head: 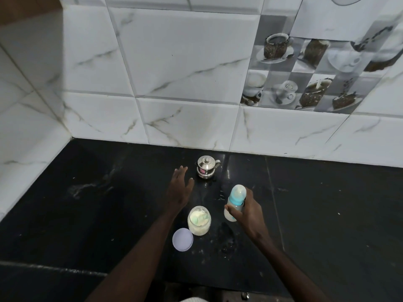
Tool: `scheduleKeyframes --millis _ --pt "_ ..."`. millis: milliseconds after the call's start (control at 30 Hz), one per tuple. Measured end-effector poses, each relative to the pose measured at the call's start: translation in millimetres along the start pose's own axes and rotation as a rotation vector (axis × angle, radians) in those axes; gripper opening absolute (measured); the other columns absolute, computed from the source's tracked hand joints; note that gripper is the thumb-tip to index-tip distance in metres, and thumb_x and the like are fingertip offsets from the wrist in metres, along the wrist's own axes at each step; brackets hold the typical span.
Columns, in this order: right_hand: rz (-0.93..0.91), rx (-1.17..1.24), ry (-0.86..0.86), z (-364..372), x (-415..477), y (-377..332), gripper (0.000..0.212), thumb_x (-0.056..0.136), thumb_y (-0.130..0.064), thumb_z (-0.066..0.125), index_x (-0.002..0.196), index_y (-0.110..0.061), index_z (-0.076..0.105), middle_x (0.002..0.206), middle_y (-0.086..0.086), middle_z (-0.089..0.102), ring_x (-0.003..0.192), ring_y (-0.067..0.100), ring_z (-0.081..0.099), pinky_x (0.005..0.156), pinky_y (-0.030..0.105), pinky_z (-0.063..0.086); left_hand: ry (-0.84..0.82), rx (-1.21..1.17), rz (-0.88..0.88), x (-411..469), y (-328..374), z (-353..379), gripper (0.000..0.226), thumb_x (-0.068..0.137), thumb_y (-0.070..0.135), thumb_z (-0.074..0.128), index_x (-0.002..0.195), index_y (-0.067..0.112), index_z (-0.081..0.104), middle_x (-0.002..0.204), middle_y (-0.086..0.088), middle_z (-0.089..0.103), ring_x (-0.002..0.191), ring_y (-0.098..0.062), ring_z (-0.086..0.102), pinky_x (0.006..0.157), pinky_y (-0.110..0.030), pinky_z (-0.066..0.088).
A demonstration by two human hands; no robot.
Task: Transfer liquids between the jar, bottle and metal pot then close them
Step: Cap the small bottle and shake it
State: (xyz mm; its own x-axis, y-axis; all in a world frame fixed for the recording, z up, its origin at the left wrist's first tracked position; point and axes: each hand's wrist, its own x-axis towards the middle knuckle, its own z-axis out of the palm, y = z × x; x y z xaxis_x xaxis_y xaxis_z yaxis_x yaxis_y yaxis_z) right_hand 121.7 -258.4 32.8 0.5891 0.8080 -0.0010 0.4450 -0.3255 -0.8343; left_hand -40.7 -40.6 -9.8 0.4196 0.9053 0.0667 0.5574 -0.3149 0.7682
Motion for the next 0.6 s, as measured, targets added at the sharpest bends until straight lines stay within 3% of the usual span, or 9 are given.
scheduleKeyframes --millis 367,600 --pt "-0.042 -0.056 0.039 32.8 23.2 23.4 0.06 0.076 -0.038 0.087 0.125 -0.025 0.054 0.115 -0.01 0.058 0.104 0.01 0.057 0.088 0.03 0.051 -0.017 -0.005 -0.031 -3.7 -0.3 0.2 0.054 0.1 0.023 0.06 0.152 0.013 0.046 0.162 -0.008 0.039 0.156 -0.024 0.025 0.124 -0.041 0.027" --pt "0.0 -0.021 0.006 46.6 18.5 35.2 0.059 0.073 -0.039 0.088 0.12 -0.032 0.053 0.112 -0.016 0.06 0.102 0.005 0.06 0.087 0.031 0.054 -0.115 0.039 -0.076 -5.9 -4.7 -6.4 0.061 0.101 0.028 0.061 0.156 0.016 0.039 0.166 -0.005 0.034 0.156 -0.022 0.023 0.125 -0.039 0.025"
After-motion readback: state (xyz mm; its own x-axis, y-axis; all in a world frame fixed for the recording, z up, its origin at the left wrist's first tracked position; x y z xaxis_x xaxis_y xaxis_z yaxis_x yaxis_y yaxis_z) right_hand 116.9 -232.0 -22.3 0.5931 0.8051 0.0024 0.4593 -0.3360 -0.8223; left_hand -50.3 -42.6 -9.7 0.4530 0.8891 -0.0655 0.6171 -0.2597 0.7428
